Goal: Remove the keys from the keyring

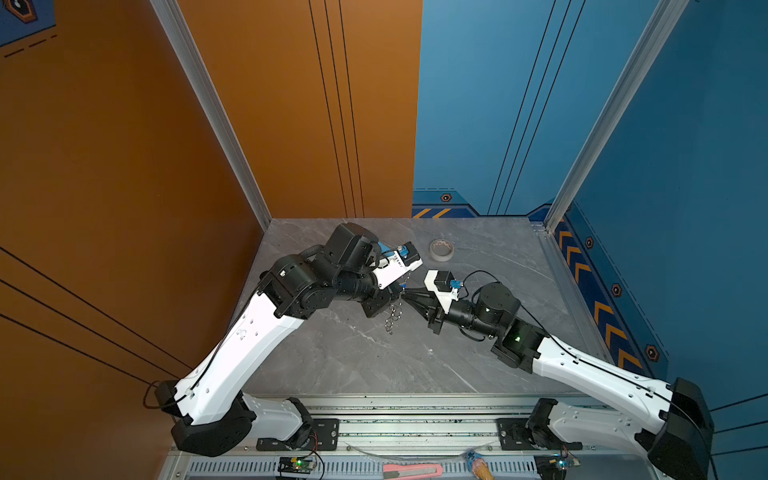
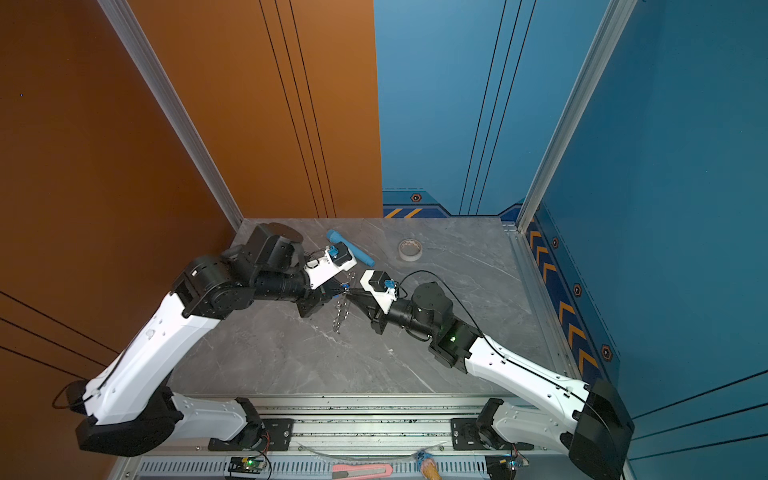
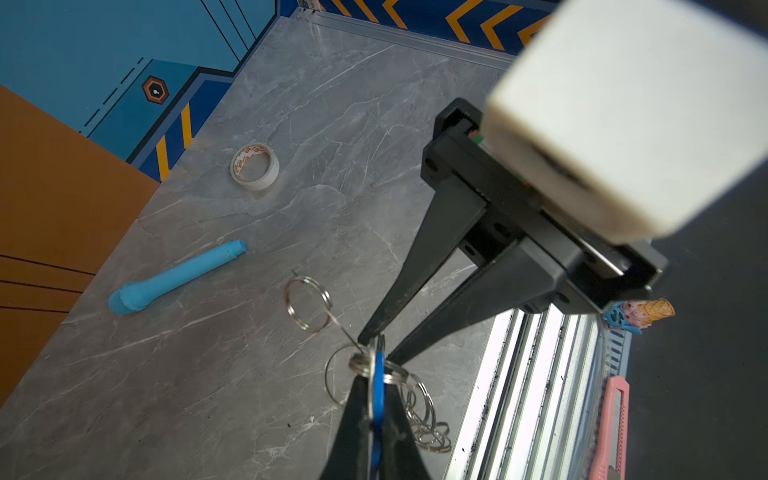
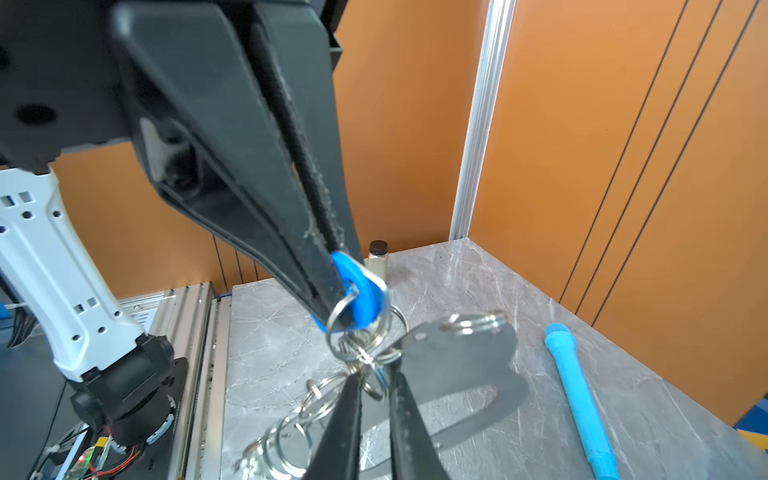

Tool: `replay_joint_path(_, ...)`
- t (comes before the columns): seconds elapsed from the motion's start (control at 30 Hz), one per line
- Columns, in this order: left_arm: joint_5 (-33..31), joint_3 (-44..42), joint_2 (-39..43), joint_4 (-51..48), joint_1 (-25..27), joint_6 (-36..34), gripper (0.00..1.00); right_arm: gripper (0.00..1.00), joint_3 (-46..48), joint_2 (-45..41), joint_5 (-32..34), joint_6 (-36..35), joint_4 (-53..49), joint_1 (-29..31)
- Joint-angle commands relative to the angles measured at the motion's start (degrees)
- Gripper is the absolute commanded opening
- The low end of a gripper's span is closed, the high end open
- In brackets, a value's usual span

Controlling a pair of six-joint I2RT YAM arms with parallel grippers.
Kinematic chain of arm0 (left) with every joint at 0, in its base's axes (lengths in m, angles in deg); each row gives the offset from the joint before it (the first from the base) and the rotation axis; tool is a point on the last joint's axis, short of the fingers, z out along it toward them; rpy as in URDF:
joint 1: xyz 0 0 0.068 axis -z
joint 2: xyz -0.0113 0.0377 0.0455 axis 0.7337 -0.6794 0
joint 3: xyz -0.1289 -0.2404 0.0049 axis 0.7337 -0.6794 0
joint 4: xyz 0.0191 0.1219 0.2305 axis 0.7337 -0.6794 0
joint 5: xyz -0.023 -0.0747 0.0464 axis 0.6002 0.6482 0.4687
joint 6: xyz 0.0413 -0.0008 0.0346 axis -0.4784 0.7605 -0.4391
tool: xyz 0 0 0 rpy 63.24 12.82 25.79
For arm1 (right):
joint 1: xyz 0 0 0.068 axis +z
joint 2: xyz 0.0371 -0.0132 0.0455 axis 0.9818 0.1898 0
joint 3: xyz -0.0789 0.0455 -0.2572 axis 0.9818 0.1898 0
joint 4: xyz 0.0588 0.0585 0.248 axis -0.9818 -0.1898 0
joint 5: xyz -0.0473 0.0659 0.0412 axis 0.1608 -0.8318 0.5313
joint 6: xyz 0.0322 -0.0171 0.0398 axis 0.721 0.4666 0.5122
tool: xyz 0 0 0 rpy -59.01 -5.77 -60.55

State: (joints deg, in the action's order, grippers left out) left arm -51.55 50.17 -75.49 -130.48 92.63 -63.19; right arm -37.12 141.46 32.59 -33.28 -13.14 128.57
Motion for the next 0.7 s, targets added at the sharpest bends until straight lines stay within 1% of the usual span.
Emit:
replay_joint_path(0.0, 2.71, 0.01, 1.13, 1.45, -0.25, -1.27, 0.00, 0.16, -2.70, 0.35, -3.48, 1.98, 2.45, -0.46)
replay_joint_path(0.13, 3.40, 0.03, 1.14, 1.44, -1.00, -1.70, 0.00, 0.20, -3.35, 0.35, -5.65, 1.94, 2.19, -1.09)
replay_joint_path(0.3, 4.20, 0.40, 0.78, 1.40, -1.87, -2.06, 0.00, 0.19, -4.51, 0.69, -9.38, 2.57, 1.87, -1.62)
replay_joint_path(0.37, 4.29, 0.53, 0.62, 1.32, -1.91, -2.15, 0.00, 0.16, -4.92, 0.94, -10.14, 2.42, 1.26, -1.69)
replay_joint_path(0.47, 3.84, 0.57, 0.88, 1.33, -2.40, -2.06, 0.00, 0.07, -4.89, 0.91, -10.55, 2.10, 0.64, -1.81)
replay_joint_path(0.67, 1.26, 0.97, 1.39, 0.91, -2.83, -1.88, 0.00, 0.01, -4.70, 0.27, -10.35, 1.08, -1.77, -1.88)
